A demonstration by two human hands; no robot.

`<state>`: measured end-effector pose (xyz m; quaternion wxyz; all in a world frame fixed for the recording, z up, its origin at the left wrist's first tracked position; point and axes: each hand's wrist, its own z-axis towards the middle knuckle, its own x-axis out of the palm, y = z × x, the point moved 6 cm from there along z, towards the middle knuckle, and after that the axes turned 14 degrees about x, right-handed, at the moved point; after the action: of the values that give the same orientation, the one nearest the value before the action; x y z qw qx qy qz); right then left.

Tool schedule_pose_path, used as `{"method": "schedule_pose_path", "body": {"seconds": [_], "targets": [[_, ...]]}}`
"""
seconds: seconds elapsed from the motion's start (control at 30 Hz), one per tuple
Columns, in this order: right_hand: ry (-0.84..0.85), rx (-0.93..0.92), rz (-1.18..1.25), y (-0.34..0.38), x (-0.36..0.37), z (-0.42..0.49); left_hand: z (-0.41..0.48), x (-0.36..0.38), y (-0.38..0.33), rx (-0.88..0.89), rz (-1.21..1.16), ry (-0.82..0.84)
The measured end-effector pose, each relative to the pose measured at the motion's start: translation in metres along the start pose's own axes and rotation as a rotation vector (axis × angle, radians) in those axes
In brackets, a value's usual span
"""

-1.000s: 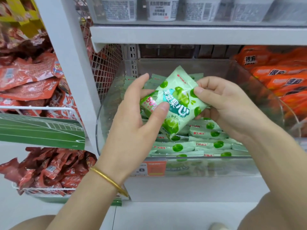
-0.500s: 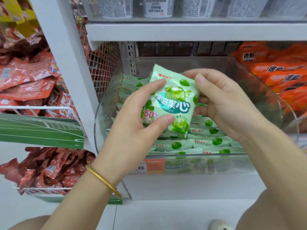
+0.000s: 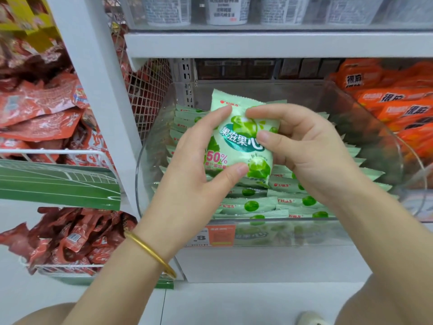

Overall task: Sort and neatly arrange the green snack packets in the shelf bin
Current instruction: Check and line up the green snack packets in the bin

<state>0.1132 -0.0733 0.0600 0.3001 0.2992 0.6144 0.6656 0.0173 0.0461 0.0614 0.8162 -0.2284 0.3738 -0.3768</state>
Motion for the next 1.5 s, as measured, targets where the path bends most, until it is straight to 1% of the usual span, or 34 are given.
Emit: {"method": "schedule_pose_path", "body": {"seconds": [0.1, 0.13, 0.17, 0.23, 0.33, 0.4, 0.5, 0.57, 0.67, 0.7, 0.83, 0.87, 0.93, 1.0, 1.07, 1.37, 1.5], "targets": [[-0.010, -0.005, 0.038, 0.001, 0.001, 0.000, -0.001, -0.006, -0.005, 0.101, 0.376, -0.039], [-0.014, -0.004, 0.047, 0.001, 0.001, -0.001, 0.000, -0.010, -0.007, 0.126, 0.481, -0.070], [-0.013, 0.000, 0.055, 0.002, 0.002, -0.001, 0.000, -0.012, -0.009, 0.140, 0.534, -0.091], [0.004, 0.018, 0.078, 0.001, 0.004, -0.003, 0.000, -0.012, -0.012, 0.144, 0.528, -0.090], [0.040, 0.045, 0.123, 0.001, 0.009, -0.003, -0.001, -0.006, -0.010, 0.089, 0.467, -0.014], [0.069, 0.046, 0.145, 0.001, 0.012, -0.003, -0.002, -0.004, -0.006, 0.075, 0.477, 0.025], [0.112, 0.047, 0.134, 0.005, 0.015, -0.004, 0.000, -0.007, -0.006, 0.119, 0.530, -0.004], [0.072, 0.035, 0.096, 0.007, 0.012, -0.004, 0.002, -0.013, -0.008, 0.115, 0.471, -0.081], [-0.123, -0.052, -0.130, 0.010, -0.001, 0.000, 0.003, -0.023, -0.008, 0.057, 0.307, -0.184], [-0.154, -0.060, -0.181, 0.009, -0.003, 0.001, 0.003, -0.025, -0.007, 0.027, 0.236, -0.201], [-0.099, 0.004, -0.053, 0.003, -0.001, 0.003, 0.003, -0.023, -0.001, -0.089, -0.087, -0.232], [-0.101, 0.012, -0.042, 0.003, 0.000, 0.003, 0.003, -0.021, 0.000, -0.097, -0.163, -0.222], [-0.105, 0.028, -0.009, 0.002, -0.001, 0.004, 0.003, -0.015, -0.002, -0.071, -0.267, -0.149], [-0.127, 0.038, 0.023, 0.003, -0.002, 0.004, 0.003, -0.010, -0.003, -0.017, -0.260, -0.055], [-0.150, 0.033, 0.040, 0.003, -0.003, 0.003, 0.002, -0.006, -0.001, -0.004, -0.239, -0.002], [-0.162, 0.041, 0.031, 0.004, -0.003, 0.001, 0.002, -0.005, 0.004, -0.012, -0.256, 0.003], [-0.164, 0.063, 0.075, 0.001, -0.003, 0.000, 0.000, -0.005, 0.004, -0.032, -0.154, -0.022]]}}
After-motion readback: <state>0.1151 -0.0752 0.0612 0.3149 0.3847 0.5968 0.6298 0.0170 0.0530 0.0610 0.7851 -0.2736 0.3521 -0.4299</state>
